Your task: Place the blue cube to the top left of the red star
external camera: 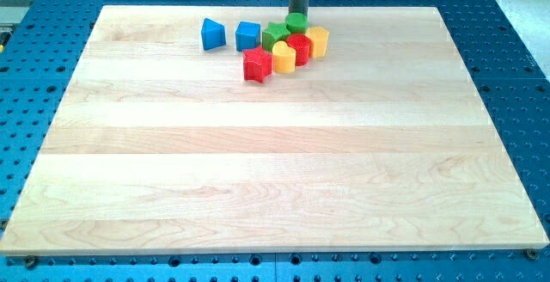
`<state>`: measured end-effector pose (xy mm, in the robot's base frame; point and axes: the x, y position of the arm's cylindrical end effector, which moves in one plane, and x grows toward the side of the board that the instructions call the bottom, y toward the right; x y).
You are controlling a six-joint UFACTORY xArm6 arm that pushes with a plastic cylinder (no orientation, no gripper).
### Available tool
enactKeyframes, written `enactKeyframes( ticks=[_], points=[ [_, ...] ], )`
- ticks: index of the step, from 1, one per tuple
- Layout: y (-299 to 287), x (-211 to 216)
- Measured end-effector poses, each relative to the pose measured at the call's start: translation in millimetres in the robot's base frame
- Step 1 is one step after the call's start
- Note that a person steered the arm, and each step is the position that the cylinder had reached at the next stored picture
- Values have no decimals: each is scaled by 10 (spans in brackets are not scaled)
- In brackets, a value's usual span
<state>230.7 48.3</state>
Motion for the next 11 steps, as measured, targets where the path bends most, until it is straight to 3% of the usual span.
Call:
enactKeyframes(
  ticks=[2, 5, 6, 10, 11],
  points=[
    [-27, 96],
    [-1026, 56],
    [-1053, 472],
    [-940, 502],
    [-1395, 480]
  ],
)
